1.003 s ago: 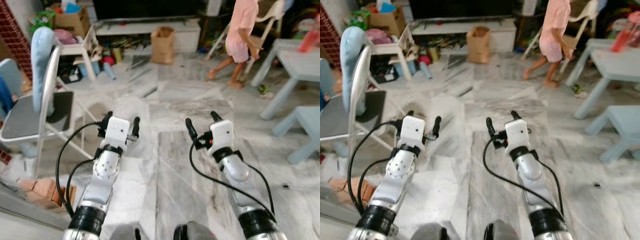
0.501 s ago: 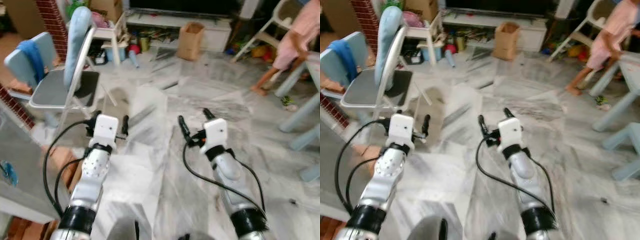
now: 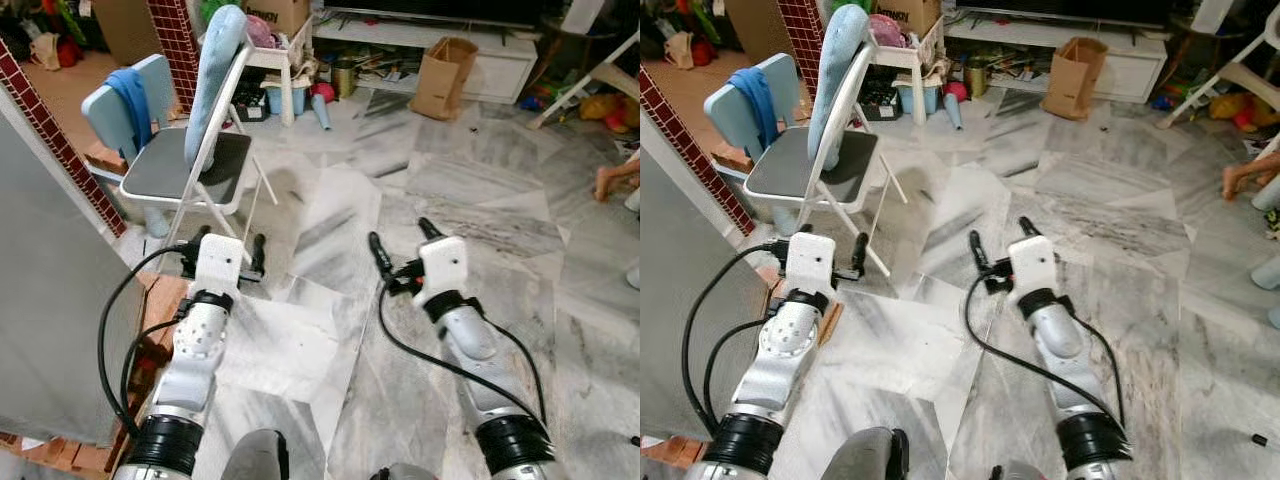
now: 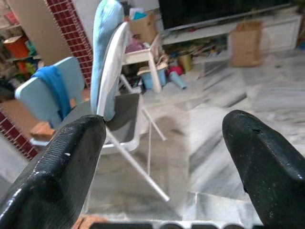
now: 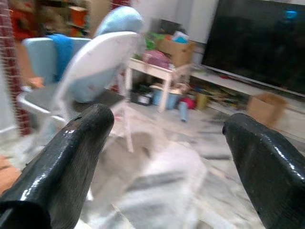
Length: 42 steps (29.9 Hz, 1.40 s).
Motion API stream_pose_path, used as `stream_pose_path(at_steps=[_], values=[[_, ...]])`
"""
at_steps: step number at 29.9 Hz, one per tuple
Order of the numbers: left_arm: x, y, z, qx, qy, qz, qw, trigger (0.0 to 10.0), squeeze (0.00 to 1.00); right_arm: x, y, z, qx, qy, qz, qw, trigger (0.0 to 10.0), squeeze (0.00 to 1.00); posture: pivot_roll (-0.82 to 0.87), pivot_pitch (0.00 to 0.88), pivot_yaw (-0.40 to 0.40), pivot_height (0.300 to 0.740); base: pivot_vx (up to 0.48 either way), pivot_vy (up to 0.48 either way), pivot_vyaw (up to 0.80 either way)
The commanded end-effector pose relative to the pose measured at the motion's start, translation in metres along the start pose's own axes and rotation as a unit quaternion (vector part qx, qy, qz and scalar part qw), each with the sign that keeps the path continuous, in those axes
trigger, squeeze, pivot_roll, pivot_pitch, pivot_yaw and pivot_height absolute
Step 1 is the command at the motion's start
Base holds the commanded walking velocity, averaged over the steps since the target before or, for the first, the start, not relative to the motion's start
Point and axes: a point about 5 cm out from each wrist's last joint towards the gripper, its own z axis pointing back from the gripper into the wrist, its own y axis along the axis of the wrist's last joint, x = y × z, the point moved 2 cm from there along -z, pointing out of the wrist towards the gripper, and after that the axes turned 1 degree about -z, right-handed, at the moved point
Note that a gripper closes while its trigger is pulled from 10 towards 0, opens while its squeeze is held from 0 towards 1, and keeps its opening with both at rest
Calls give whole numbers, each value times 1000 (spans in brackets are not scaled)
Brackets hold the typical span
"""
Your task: Restocking fridge
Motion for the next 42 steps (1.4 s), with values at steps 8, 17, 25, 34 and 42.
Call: stream_pose_path(at_steps=[8, 17, 25, 34, 42], values=[[-30, -20, 25, -37, 44, -8, 998, 10000, 0, 11, -9, 4, -33, -40, 15, 999, 10000, 0, 117, 48, 13, 740, 0, 465, 0], [-42, -17, 29, -42, 63, -19, 997, 10000, 0, 18, -7, -4, -41, -82, 42, 995, 10000, 0, 137, 50, 22, 740, 0, 461, 0], [-42, -21, 39, -54, 61, -18, 997, 10000, 0, 25, -8, -4, -46, -84, 40, 995, 10000, 0, 136, 64, 22, 740, 0, 436, 0], [-30, -22, 32, -63, 35, -16, 997, 10000, 0, 15, -16, -2, -71, -60, 34, 995, 10000, 0, 141, 67, -12, 740, -190, 402, 0], [-28, -19, 28, -61, 29, -8, 998, 10000, 0, 15, -20, -2, -77, -69, 12, 995, 10000, 0, 146, 63, -9, 740, -435, 61, 0]])
